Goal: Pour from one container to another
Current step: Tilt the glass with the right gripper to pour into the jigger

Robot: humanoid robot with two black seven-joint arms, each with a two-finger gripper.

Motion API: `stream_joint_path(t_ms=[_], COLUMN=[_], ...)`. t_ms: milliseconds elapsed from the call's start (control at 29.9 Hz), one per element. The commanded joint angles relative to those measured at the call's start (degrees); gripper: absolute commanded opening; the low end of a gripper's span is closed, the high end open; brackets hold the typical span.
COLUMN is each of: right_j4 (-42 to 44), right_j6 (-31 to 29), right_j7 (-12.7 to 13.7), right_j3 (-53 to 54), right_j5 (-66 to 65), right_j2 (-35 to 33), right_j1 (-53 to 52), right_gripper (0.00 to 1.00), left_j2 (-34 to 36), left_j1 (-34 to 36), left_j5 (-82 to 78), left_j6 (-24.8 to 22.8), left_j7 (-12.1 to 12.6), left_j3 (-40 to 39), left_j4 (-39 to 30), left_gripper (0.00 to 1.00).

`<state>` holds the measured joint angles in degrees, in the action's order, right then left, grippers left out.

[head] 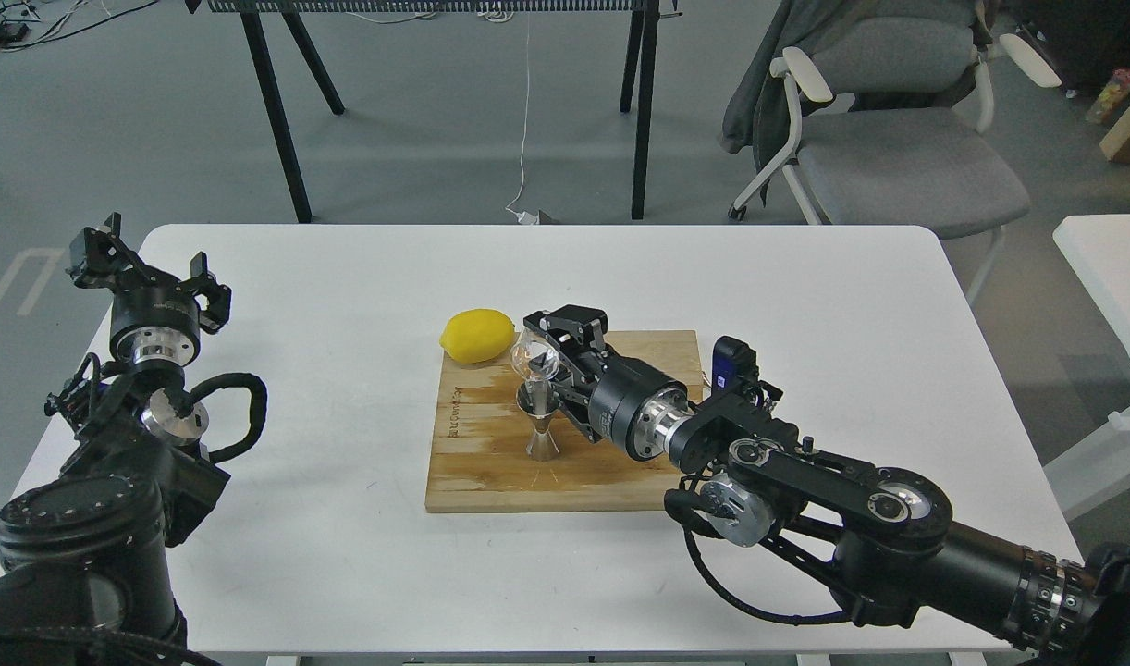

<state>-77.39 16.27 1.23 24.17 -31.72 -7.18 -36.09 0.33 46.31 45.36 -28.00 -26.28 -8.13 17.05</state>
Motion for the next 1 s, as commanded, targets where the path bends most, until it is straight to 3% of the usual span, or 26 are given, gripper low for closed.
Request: stream_joint_path(t_ms=[0, 969], right_j4=[-0.31, -0.22], right_j6=[-0.10, -0.54], right_j7=[0.00, 0.61], right_j3=[0.00, -3.33], right_j5=[0.08, -6.34], right_j2=[-0.03, -2.05], right_j1=[-0.12, -2.31], right_gripper=[0.43, 0.43], left_j2=[0.02, 0.11], left_j1=[0.01, 0.01], left_j5=[-0.01, -0.01], left_j6=[0.00, 0.00], left_j7=[0.00, 0.00], left_j3=[0.04, 0.04], left_j4=[0.00, 0.00], left_gripper=[1.00, 1.00])
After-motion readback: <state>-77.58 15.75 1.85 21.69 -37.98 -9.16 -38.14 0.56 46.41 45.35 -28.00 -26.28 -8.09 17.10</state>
